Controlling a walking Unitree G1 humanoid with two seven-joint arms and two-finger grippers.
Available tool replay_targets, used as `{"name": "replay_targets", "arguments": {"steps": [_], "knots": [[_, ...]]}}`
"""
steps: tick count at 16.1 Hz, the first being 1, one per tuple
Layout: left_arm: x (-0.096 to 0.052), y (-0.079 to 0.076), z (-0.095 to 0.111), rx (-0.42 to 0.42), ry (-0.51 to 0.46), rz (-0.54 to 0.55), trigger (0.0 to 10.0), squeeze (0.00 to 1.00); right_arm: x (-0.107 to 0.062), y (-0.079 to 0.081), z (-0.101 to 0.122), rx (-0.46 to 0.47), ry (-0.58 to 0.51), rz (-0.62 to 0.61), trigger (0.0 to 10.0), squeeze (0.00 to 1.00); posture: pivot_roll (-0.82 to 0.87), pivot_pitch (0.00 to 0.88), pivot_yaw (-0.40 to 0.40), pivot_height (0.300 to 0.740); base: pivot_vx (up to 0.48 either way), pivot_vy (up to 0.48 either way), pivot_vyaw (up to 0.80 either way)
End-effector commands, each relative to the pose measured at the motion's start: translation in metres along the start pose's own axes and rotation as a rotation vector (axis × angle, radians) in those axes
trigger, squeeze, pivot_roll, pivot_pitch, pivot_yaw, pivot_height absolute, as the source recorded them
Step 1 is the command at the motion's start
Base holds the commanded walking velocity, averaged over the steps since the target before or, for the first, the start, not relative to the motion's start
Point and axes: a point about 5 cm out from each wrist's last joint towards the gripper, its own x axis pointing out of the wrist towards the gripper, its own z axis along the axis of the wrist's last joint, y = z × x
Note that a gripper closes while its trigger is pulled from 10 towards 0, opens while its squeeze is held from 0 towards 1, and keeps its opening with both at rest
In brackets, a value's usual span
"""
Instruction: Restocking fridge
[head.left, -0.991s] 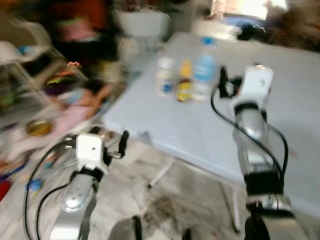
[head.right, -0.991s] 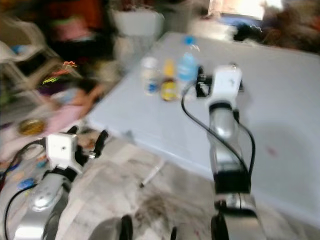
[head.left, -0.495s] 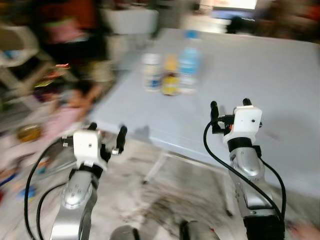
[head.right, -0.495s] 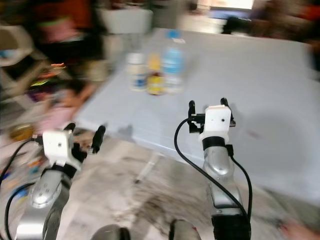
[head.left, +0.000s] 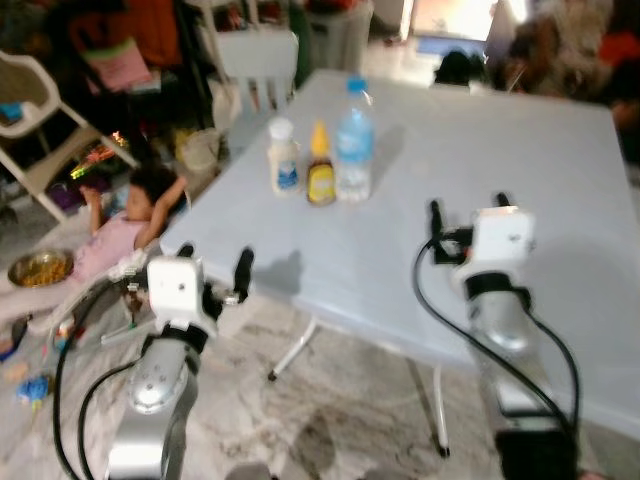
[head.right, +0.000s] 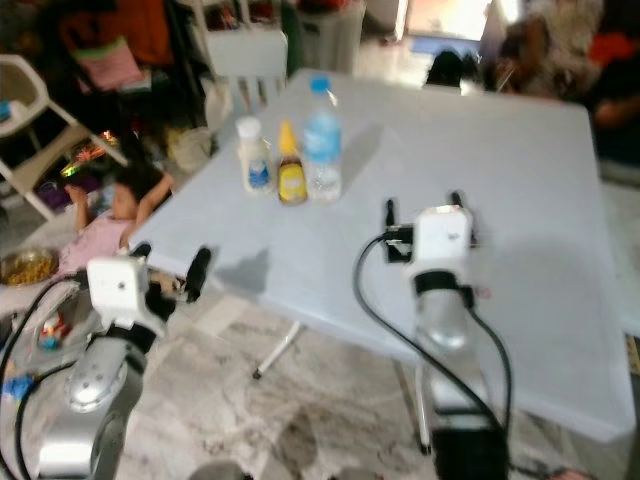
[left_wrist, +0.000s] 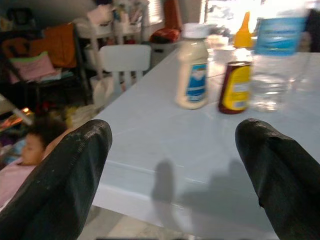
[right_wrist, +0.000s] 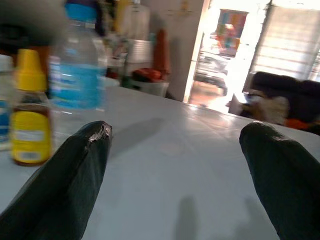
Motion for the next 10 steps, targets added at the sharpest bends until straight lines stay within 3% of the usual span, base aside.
{"name": "replay_targets", "arguments": {"steps": [1,5,8,10], "knots": [[0.0025,0.0001,0.0025,0.006,-0.016,-0.001,10.0,0.00,0.0021,-0.0017,0.0058,-0.002,-0.020,-0.001,10.0,0.00,-0.01,0.000,0.026,0.740,0.364,0.000,0.00],[0.0062,-0.0019,0.0026,0.003,-0.023,-0.008,10.0,0.00,0.0011,0.0024,0.0073,-0.004,-0.028,0.037,10.0,0.00,-0.02,0.000,0.027,0.740,0.365,0.000,0.00],[0.0070,-0.0025,0.0010,-0.011,-0.017,0.001,10.0,0.00,0.0011,0.0042,0.0096,-0.016,-0.043,0.055,10.0,0.00,-0.02,0.000,0.025,0.740,0.289,0.381,0.45],[0.0072,-0.0023,0.0002,-0.008,-0.016,0.002,10.0,0.00,0.0020,0.0045,0.0092,-0.016,-0.041,0.054,10.0,0.00,-0.02,0.000,0.022,0.740,0.000,0.412,0.00]]}}
